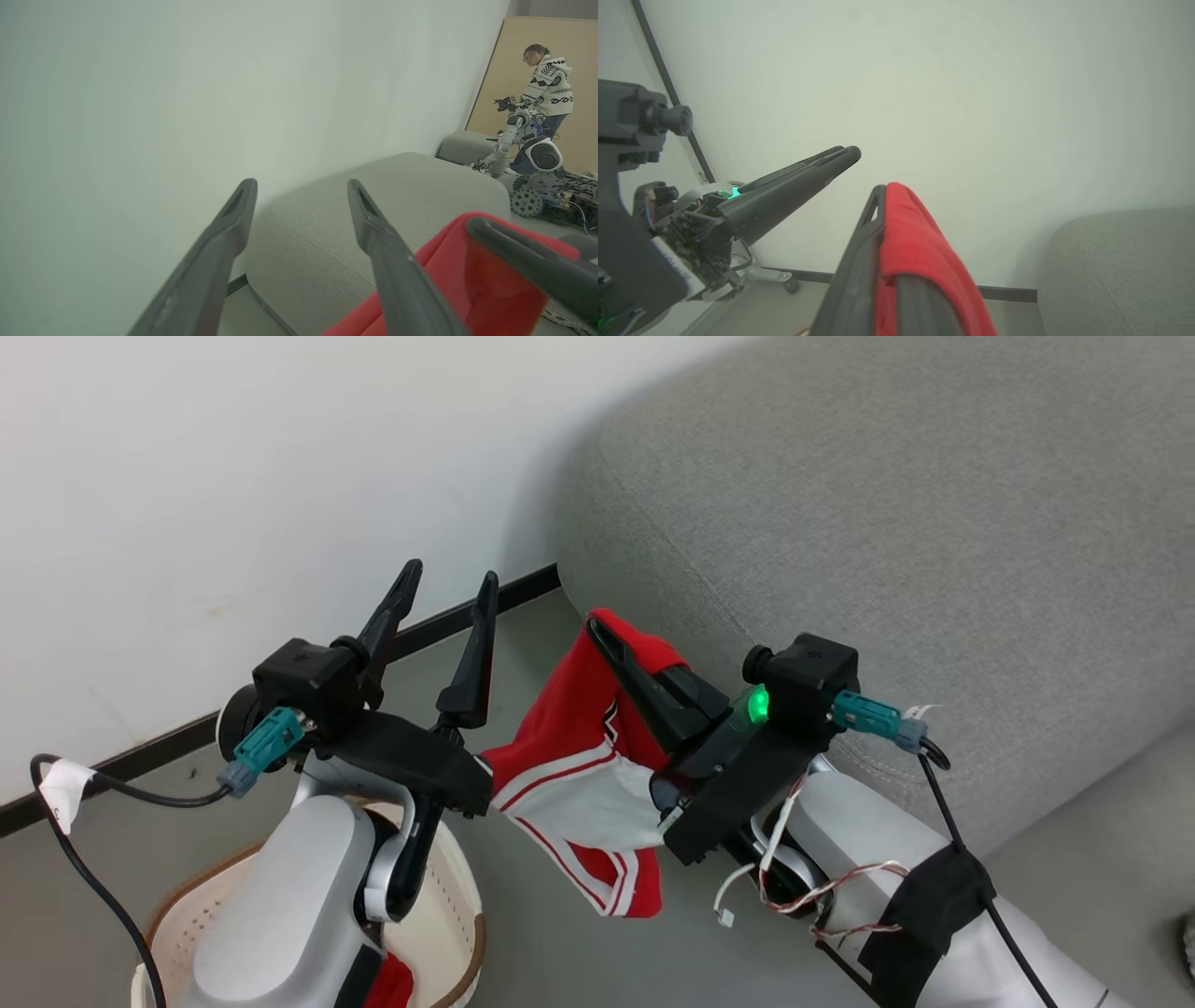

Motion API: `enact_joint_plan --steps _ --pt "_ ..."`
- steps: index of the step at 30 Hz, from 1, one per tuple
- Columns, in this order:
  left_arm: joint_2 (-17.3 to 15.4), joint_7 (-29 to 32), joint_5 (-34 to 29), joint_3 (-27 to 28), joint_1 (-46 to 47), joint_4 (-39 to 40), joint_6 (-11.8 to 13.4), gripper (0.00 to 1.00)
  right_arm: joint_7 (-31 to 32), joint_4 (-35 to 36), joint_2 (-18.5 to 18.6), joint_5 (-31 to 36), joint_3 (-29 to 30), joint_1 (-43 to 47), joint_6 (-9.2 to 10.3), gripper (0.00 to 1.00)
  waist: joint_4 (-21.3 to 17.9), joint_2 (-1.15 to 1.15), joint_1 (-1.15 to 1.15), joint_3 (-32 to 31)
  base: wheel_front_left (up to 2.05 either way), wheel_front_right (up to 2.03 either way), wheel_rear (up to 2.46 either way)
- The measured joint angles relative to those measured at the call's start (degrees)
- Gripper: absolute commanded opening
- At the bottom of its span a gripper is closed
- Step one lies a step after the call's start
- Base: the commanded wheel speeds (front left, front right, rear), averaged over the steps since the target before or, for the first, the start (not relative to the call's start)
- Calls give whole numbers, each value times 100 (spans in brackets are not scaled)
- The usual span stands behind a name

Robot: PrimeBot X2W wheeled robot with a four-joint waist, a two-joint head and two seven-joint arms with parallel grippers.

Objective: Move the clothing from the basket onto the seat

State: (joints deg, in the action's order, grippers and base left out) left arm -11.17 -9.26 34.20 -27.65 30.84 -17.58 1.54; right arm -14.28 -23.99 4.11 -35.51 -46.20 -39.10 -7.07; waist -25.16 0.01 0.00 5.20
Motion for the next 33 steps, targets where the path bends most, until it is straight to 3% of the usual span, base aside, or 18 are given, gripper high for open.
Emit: enact_joint_plan --steps 10,16,33 --pt "111 4 -1 -96 15 -13 45 100 0 272 116 26 204 107 11 0 -421 0 0 65 0 0 0" --pt "241 67 -16 -264 142 -105 -14 100 0 609 275 178 459 249 160 0 -567 0 0 307 0 0 0" --pt "396 70 -25 -367 546 -660 -260 100 0 968 513 330 1002 445 355 0 -639 0 0 567 0 0 0"
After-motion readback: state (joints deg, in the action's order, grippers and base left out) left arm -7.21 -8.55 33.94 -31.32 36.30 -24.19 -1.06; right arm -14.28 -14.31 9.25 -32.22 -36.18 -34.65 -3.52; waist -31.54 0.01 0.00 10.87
